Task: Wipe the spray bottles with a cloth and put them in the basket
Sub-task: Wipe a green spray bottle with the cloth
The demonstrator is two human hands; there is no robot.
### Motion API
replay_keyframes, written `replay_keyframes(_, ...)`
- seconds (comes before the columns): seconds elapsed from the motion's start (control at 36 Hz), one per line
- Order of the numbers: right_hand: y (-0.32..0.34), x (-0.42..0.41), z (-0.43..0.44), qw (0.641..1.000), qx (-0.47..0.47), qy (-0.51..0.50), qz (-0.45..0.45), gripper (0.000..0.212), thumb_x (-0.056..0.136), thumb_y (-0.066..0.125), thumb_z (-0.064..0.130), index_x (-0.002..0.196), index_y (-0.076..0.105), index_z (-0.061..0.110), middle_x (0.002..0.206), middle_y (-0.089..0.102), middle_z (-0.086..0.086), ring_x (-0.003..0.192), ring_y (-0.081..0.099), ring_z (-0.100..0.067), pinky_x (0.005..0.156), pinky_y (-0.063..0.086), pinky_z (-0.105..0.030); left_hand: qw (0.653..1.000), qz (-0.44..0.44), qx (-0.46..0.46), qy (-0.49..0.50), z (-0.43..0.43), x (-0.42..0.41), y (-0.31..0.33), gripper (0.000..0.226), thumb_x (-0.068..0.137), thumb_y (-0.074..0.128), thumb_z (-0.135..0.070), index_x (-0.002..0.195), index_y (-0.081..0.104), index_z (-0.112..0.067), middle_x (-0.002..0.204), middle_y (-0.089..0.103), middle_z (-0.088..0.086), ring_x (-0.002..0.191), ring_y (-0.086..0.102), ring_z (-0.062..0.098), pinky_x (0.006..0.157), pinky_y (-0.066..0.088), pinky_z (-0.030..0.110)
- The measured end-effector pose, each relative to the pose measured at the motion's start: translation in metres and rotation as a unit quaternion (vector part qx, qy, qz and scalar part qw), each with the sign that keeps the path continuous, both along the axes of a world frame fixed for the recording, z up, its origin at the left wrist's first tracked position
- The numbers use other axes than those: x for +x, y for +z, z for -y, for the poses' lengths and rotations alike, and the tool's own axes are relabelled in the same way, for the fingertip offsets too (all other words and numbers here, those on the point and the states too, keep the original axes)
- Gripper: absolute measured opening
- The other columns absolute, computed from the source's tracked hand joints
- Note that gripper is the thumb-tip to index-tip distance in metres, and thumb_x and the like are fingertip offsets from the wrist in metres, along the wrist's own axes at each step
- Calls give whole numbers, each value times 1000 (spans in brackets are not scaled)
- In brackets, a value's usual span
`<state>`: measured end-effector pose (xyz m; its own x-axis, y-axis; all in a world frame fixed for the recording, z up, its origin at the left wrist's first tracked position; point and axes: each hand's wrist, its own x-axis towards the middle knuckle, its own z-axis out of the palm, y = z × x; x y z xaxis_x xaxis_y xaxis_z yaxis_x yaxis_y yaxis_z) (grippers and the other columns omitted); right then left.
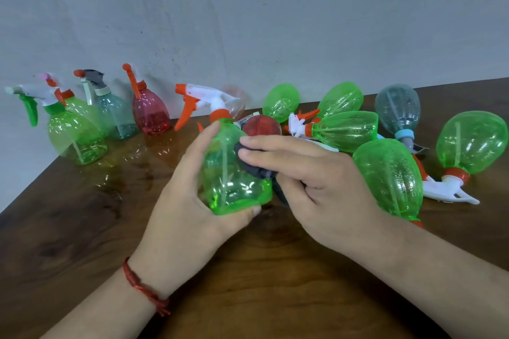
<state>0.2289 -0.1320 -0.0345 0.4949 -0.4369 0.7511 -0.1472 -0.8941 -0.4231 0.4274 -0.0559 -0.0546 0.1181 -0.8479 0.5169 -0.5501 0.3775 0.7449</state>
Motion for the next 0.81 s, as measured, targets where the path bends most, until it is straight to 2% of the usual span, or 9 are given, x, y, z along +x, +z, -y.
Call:
replay_keyframes(0.11,-1,0,1,998,-41,28,-43,52,91,58,-21,129,74,10,141,67,0,130,64,-18,108,51,-39,997,-67,20,33,-1,-3,8,116,59,100,-20,157,42,-43,138,68,-16,125,68,8,109,56,36)
replay_keyframes(0.22,-2,1,0,995,-64,56,-55,47,94,58,-19,129,75,9,140,68,-1,131,63,-19,111,49,-38,988,-143,38,42,4,3,11,119,52,104,-26,154,46,-43,132,74,-9,119,73,15,108,55,48)
replay_keyframes(0.28,-3,2,-1,995,-64,48,-58,48,93,59,-19,130,74,9,141,67,0,131,63,-18,111,49,-36,991,-124,41,42,3,4,13,119,53,104,-27,155,45,-43,133,73,-10,120,72,13,107,56,44)
replay_keyframes(0.36,-5,2,1,997,-55,24,-52,54,90,60,-20,132,73,11,142,67,2,130,63,-18,110,50,-37,996,-74,29,39,1,2,11,117,58,103,-19,156,44,-41,136,69,-18,123,69,4,103,55,23)
replay_keyframes(0.42,-5,1,3,999,-46,5,-28,51,92,56,-16,132,73,11,142,67,1,130,64,-17,111,50,-36,999,-28,19,16,0,2,8,117,64,104,-14,159,41,-39,147,63,-12,135,62,10,111,52,33)
replay_keyframes(0.47,-4,0,5,1000,-18,-15,6,47,96,52,-11,132,73,12,141,67,3,132,62,-10,113,48,-29,999,35,4,-7,0,2,4,115,67,101,-22,162,39,-36,156,53,-6,145,54,21,118,46,47)
replay_keyframes(0.58,-1,0,13,994,84,-31,63,47,97,56,-15,130,75,14,136,70,8,131,60,0,114,42,-18,991,128,-30,-9,-4,-6,6,111,72,100,-26,163,38,-26,156,49,-9,148,49,18,122,41,34)
replay_keyframes(0.69,1,1,16,975,191,1,115,39,102,57,-7,129,75,16,132,72,11,129,62,0,115,44,-23,998,32,-9,-45,-5,-8,6,117,72,97,-23,167,29,-31,162,47,-4,147,52,24,120,43,51)
replay_keyframes(0.81,1,2,15,966,220,12,133,38,104,57,-4,129,74,17,131,73,12,128,62,0,114,45,-22,997,-24,26,-67,-7,-11,11,116,68,100,-5,163,37,-27,156,55,-8,141,58,17,117,49,43)
